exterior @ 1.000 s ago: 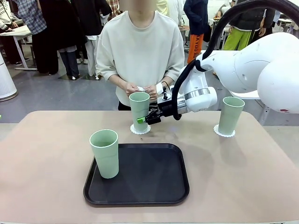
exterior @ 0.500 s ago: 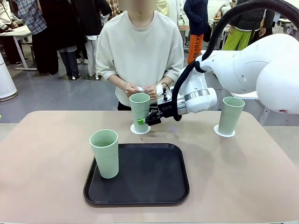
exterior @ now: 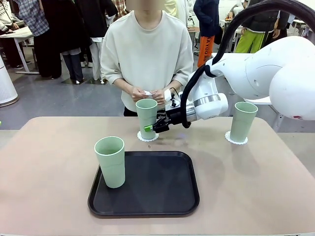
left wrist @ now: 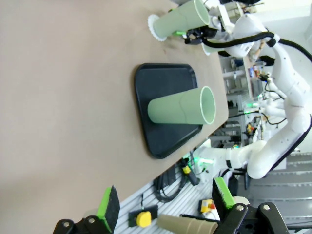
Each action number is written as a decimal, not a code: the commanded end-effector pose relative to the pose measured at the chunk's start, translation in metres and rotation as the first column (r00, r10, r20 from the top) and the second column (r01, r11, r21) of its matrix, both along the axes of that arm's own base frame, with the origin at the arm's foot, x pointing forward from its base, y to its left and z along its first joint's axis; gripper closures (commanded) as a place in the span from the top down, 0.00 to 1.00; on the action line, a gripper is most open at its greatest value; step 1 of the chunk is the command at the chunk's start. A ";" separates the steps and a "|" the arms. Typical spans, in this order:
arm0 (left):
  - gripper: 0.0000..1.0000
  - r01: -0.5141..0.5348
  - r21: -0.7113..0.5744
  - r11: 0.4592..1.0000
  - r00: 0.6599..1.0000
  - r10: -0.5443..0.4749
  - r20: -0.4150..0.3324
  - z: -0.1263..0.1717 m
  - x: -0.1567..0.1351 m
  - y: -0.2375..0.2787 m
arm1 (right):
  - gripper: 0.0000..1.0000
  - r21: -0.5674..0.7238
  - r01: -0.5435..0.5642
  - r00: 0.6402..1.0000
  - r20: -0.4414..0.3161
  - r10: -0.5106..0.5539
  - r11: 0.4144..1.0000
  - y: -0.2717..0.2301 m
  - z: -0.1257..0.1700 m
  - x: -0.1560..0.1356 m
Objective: Place coasters on the table and set cups on them.
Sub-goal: Take one Reusable plastic cup from the Flat Tray and place it on a coaster set by the human.
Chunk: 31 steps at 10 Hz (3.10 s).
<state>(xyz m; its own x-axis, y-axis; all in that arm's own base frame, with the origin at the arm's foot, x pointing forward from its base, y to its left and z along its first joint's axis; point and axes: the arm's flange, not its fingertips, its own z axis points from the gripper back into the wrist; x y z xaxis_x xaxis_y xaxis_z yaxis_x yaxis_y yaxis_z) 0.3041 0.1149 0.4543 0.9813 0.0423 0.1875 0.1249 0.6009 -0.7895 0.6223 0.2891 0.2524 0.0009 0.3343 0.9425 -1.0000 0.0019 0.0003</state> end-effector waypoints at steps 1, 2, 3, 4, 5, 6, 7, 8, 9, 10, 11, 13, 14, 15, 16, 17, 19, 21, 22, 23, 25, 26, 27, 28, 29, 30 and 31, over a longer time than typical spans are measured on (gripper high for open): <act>1.00 0.003 -0.016 1.000 1.000 -0.003 0.009 0.001 0.000 0.001 | 0.83 0.016 -0.011 1.000 0.001 0.011 1.000 0.005 -0.001 0.010; 1.00 0.003 -0.016 1.000 1.000 -0.003 0.009 0.001 0.000 0.001 | 0.83 0.022 -0.010 1.000 -0.001 0.010 1.000 0.004 -0.001 0.011; 1.00 0.003 -0.016 1.000 1.000 -0.003 0.009 0.001 0.000 0.001 | 0.83 0.027 -0.011 1.000 -0.003 0.011 1.000 0.004 -0.002 0.011; 1.00 0.003 -0.016 1.000 1.000 -0.003 0.009 0.001 0.000 0.001 | 0.83 0.029 -0.011 1.000 -0.006 0.011 1.000 0.004 -0.003 0.012; 1.00 0.003 -0.016 1.000 1.000 -0.003 0.009 0.001 0.000 0.001 | 0.83 0.028 -0.011 1.000 -0.005 0.011 1.000 0.003 -0.003 0.012; 1.00 0.003 -0.016 1.000 1.000 -0.003 0.009 0.001 0.000 0.001 | 0.83 0.023 -0.013 1.000 -0.003 0.013 1.000 0.003 -0.003 0.012; 1.00 0.003 -0.016 1.000 1.000 -0.003 0.009 0.001 0.000 0.001 | 0.94 0.019 -0.018 1.000 -0.012 0.018 1.000 0.003 -0.003 0.011; 1.00 0.003 -0.016 1.000 1.000 -0.003 0.009 0.001 0.000 0.001 | 1.00 0.025 -0.029 0.999 -0.015 0.030 0.999 0.004 -0.003 0.010; 1.00 0.003 -0.016 1.000 1.000 -0.003 0.009 0.001 0.000 0.001 | 1.00 0.031 -0.035 0.999 -0.024 0.035 0.999 0.004 -0.003 0.009; 1.00 0.003 -0.016 1.000 1.000 -0.003 0.009 0.001 0.000 0.001 | 1.00 0.031 -0.035 0.999 -0.031 0.036 0.999 0.004 -0.003 0.009; 1.00 0.003 -0.016 1.000 1.000 -0.003 0.009 0.001 0.000 0.001 | 1.00 0.030 -0.036 0.999 -0.034 0.037 0.999 0.004 -0.003 0.009; 1.00 0.003 -0.016 1.000 1.000 -0.003 0.009 0.001 0.000 0.001 | 1.00 0.005 -0.029 0.999 -0.041 0.030 1.000 0.003 -0.003 0.008; 1.00 0.003 -0.016 1.000 1.000 -0.003 0.009 0.001 0.000 0.001 | 1.00 -0.013 -0.028 0.998 -0.052 0.027 1.000 0.001 -0.003 0.007; 1.00 0.003 -0.016 1.000 1.000 -0.003 0.009 0.001 0.000 0.001 | 1.00 -0.044 -0.020 0.998 -0.062 0.018 0.999 -0.001 -0.003 0.008; 1.00 0.003 -0.016 1.000 1.000 -0.003 0.009 0.001 0.000 0.001 | 1.00 -0.080 -0.004 0.998 -0.070 -0.001 0.997 -0.002 -0.003 0.008; 1.00 0.003 -0.016 1.000 1.000 -0.003 0.009 0.001 0.000 0.001 | 1.00 -0.120 0.000 0.996 -0.087 -0.010 0.993 -0.003 -0.001 0.008; 1.00 0.003 -0.016 1.000 1.000 -0.003 0.009 0.001 0.000 0.001 | 1.00 -0.238 0.065 0.990 -0.103 -0.092 0.969 -0.011 0.006 0.009; 1.00 0.003 -0.016 1.000 1.000 -0.003 0.009 0.001 0.000 0.001 | 1.00 -0.350 0.115 0.978 -0.122 -0.167 0.930 -0.023 0.018 0.004; 1.00 0.003 -0.016 1.000 1.000 -0.003 0.009 0.001 0.000 0.001 | 1.00 -0.423 0.140 0.969 -0.126 -0.212 0.895 -0.030 0.028 0.000; 1.00 0.003 -0.016 1.000 1.000 -0.003 0.009 0.001 0.000 0.001 | 1.00 -0.507 0.157 0.961 -0.120 -0.249 0.848 -0.039 0.044 -0.010; 1.00 0.003 -0.016 1.000 1.000 -0.003 0.009 0.001 0.000 0.001 | 1.00 -0.598 0.176 0.955 -0.088 -0.282 0.782 -0.053 0.076 -0.028; 1.00 0.003 -0.016 1.000 1.000 -0.003 0.009 0.001 0.000 0.001 | 1.00 -0.641 0.197 0.947 -0.071 -0.313 0.742 -0.059 0.092 -0.037; 1.00 0.003 -0.016 1.000 1.000 -0.003 0.009 0.001 0.000 0.001 | 1.00 -0.691 0.216 0.937 -0.050 -0.344 0.690 -0.062 0.115 -0.051; 1.00 0.003 -0.016 1.000 1.000 -0.003 0.009 0.001 0.000 0.001 | 1.00 -0.731 0.233 0.932 -0.020 -0.361 0.642 -0.060 0.139 -0.067; 1.00 0.003 -0.016 1.000 1.000 -0.003 0.009 0.001 0.000 0.001 | 1.00 -0.760 0.267 0.928 0.036 -0.372 0.593 -0.058 0.164 -0.082; 1.00 0.003 -0.016 1.000 1.000 -0.003 0.009 0.001 0.000 0.001 | 1.00 -0.789 0.290 0.923 0.081 -0.377 0.541 -0.054 0.187 -0.099; 1.00 0.003 -0.016 1.000 1.000 -0.003 0.009 0.001 0.000 0.001 | 1.00 -0.812 0.313 0.921 0.133 -0.367 0.492 -0.045 0.211 -0.121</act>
